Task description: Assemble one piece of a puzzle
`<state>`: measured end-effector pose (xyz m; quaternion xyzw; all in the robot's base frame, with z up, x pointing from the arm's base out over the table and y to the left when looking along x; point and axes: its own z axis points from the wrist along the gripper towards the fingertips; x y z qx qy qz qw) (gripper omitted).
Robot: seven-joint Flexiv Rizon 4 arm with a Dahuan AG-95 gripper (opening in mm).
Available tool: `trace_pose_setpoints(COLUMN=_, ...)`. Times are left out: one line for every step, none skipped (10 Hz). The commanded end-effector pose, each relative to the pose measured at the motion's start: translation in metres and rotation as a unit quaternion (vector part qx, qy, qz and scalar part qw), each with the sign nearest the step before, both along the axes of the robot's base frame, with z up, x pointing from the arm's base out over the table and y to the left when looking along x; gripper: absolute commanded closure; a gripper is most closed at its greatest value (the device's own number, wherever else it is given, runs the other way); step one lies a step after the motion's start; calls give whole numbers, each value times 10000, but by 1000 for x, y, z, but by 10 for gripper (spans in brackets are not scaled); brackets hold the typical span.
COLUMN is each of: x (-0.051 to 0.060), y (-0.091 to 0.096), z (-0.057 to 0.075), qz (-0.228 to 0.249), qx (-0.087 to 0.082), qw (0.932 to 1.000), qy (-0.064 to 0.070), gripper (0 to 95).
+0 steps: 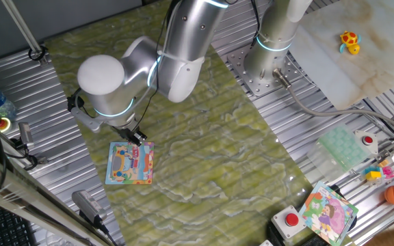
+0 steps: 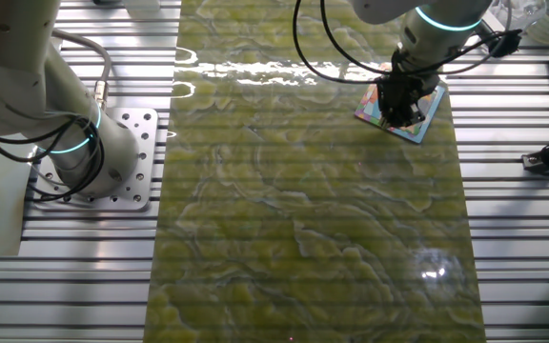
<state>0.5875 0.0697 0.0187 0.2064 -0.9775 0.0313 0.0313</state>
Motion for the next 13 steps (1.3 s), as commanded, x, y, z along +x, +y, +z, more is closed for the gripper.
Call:
trace_pose_setpoints(x=-1, y=0, z=-1, qz=-31, qx=30, qw=10000, qy=-5, gripper=950)
trace_pose_setpoints(x=-1, y=0, z=-1, qz=-30, qx=31, qw=10000, qy=-5, gripper=950)
trace_pose_setpoints(x=-1, y=0, z=-2, qz=-31, qx=31, qw=10000, qy=-4, gripper=950)
trace_pose_setpoints(x=-1, y=0, z=-2, qz=-44, qx=53, qw=10000, qy=-8, gripper=950)
trace_pose_setpoints(x=-1, y=0, z=-2, qz=-60, qx=70, qw=10000, qy=-10, gripper=950)
trace_pose_setpoints(x=-1, y=1, z=-2, qz=-98, qx=98, qw=9999, qy=-4, gripper=950)
trace_pose_setpoints(x=-2, y=1, z=-3, qz=-117, qx=118, qw=9999, qy=1, gripper=950)
trace_pose_setpoints(x=-2, y=1, z=-3, qz=-119, qx=132, qw=9998, qy=10, gripper=950)
trace_pose_setpoints(x=-3, y=1, z=-3, qz=-117, qx=139, qw=9998, qy=14, gripper=950)
trace_pose_setpoints(x=-3, y=2, z=-3, qz=-139, qx=163, qw=9998, qy=13, gripper=950)
trace_pose_setpoints(x=-3, y=3, z=-4, qz=-160, qx=187, qw=9997, qy=9, gripper=950)
trace_pose_setpoints(x=-3, y=4, z=-4, qz=-198, qx=225, qw=9995, qy=0, gripper=950)
trace_pose_setpoints(x=-3, y=6, z=-5, qz=-230, qx=239, qw=9994, qy=-2, gripper=950)
